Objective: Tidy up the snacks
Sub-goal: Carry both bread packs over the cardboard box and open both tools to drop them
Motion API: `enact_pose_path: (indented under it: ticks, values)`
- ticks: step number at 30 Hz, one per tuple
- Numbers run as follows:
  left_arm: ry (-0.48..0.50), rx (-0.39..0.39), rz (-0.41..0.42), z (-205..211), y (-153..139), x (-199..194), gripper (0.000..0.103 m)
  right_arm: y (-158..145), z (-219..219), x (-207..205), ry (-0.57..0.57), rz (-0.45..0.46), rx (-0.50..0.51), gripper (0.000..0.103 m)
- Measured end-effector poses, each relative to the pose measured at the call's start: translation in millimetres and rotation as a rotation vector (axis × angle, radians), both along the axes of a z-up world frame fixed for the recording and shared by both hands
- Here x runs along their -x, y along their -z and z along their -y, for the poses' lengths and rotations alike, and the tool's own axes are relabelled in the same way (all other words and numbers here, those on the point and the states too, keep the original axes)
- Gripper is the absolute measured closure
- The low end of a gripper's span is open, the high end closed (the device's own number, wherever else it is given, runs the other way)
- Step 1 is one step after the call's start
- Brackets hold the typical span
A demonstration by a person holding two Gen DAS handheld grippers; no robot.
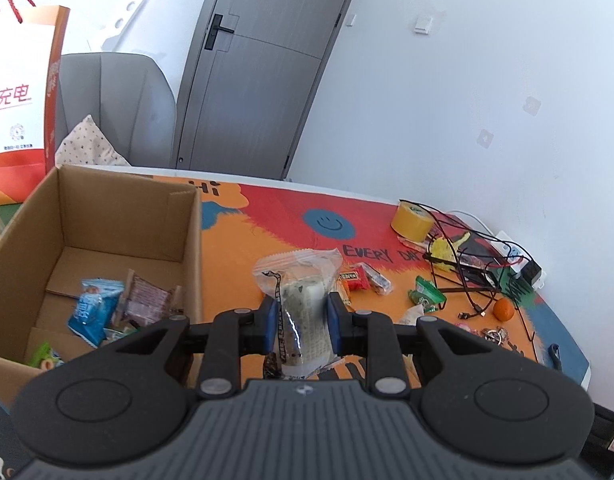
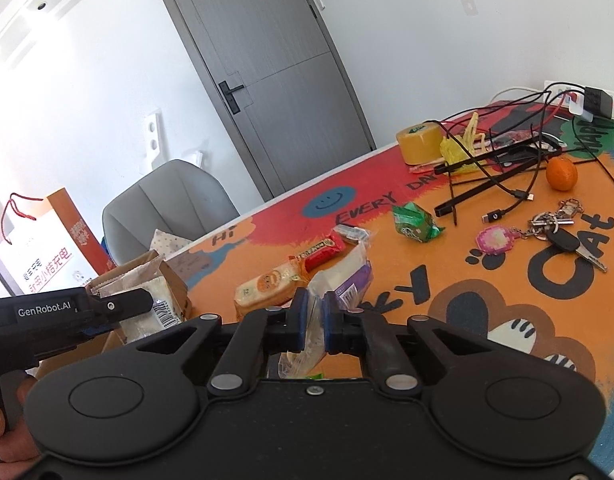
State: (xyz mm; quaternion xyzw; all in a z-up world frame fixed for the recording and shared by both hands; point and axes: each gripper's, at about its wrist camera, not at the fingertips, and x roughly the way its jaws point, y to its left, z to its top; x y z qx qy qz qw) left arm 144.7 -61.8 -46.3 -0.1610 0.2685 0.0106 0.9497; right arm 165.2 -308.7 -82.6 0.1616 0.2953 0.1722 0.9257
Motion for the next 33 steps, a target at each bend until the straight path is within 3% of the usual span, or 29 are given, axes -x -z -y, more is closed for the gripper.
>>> enact_pose_path:
  ticks: [16, 33]
  values:
    - [-0.073, -0.007, 0.083, -32.6, -27.0, 24.0, 0.079, -38.3, -29.9, 9.9, -0.062, 0.110, -0.032, 0.098]
    - [-0.196, 0.024, 0.086, -94.2, -27.4, 34.7, 0.079, -65.8, -88.0, 8.6, -0.163, 0.174, -0.042, 0.099]
